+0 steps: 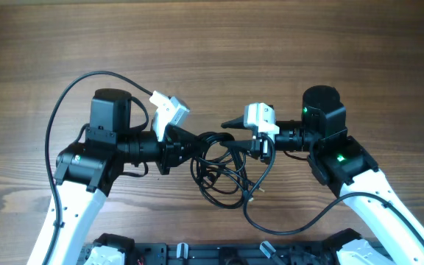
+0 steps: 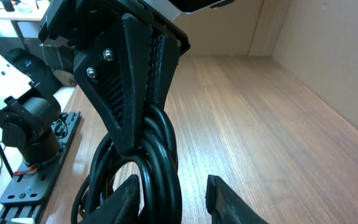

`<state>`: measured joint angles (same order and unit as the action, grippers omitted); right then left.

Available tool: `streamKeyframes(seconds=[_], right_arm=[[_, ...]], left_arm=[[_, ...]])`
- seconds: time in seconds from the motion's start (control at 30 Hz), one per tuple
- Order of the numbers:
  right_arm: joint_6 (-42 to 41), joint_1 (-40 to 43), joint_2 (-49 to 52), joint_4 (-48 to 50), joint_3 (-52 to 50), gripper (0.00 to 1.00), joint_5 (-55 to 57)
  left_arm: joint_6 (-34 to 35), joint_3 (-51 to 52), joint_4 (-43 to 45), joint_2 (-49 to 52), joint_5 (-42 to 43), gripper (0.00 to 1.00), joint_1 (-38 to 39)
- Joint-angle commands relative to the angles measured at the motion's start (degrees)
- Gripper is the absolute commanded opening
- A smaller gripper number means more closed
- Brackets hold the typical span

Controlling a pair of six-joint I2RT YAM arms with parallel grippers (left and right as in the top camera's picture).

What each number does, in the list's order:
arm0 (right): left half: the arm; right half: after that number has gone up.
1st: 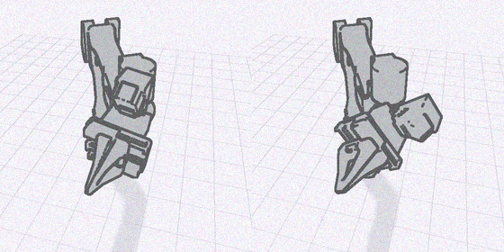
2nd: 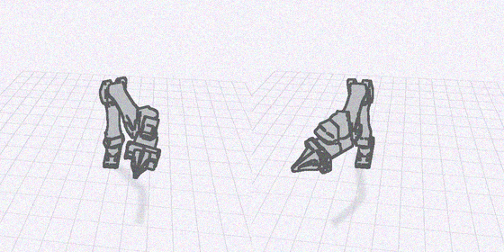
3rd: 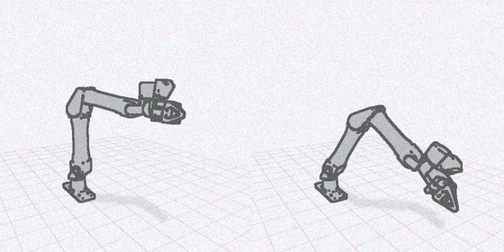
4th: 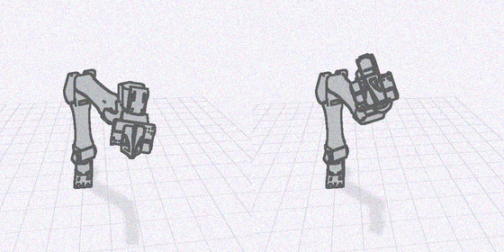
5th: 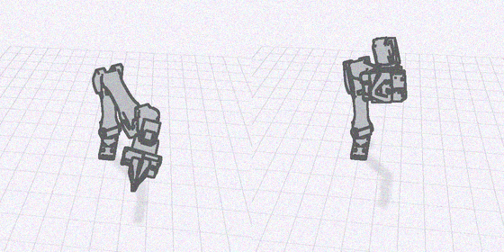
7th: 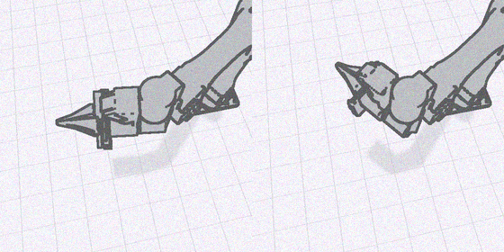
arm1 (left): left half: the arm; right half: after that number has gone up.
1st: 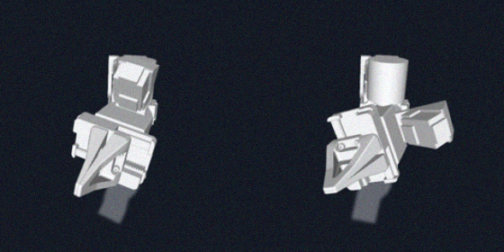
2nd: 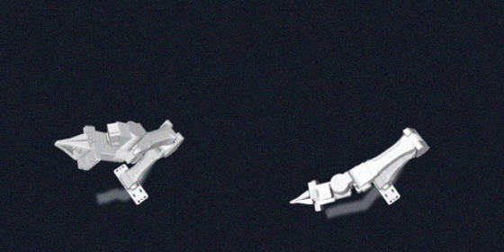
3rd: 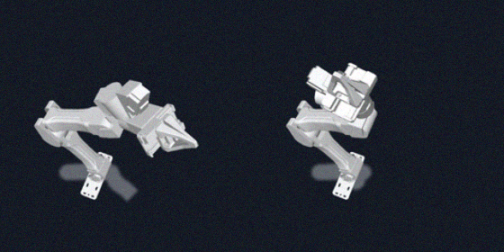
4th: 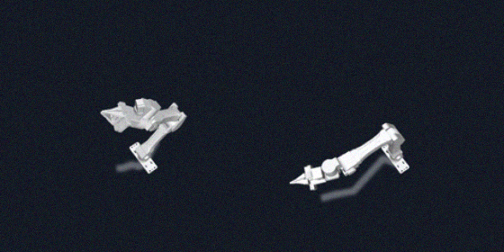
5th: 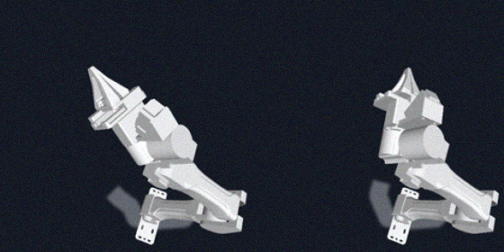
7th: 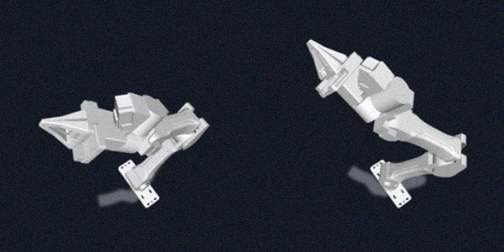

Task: Untangle cables
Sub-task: 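Move the right gripper in and grasp a cable strand from the bundle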

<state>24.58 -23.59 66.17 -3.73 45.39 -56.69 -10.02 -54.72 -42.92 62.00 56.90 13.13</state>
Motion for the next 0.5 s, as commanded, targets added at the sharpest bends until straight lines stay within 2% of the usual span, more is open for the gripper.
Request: streamKeyframes(seconds=[0.0, 0.27, 0.37, 0.43, 0.47], right_arm=[[0.74, -0.24, 0.26, 0.46, 1.11, 0.27, 0.83], [0.74, -0.24, 0.26, 0.52, 1.11, 0.05, 0.83], [0.72, -0.24, 0.26, 0.48, 1.11, 0.04, 0.83], [0.68, -0.24, 0.26, 0.48, 1.11, 0.04, 0.81], [0.68, -0.24, 0.26, 0.46, 1.11, 0.05, 0.81]], left_arm=[[-0.07, -0.79, 0.0, 0.04, 2.43, 0.04, 0.26], [-0.09, -0.79, 0.0, 0.04, 2.43, 0.04, 0.26], [-0.07, -0.79, 0.02, 0.04, 2.43, 0.04, 0.26], [-0.09, -0.79, 0.02, 0.04, 2.43, 0.15, 0.26], [-0.09, -0.79, 0.07, 0.04, 2.16, 0.33, 0.26]])
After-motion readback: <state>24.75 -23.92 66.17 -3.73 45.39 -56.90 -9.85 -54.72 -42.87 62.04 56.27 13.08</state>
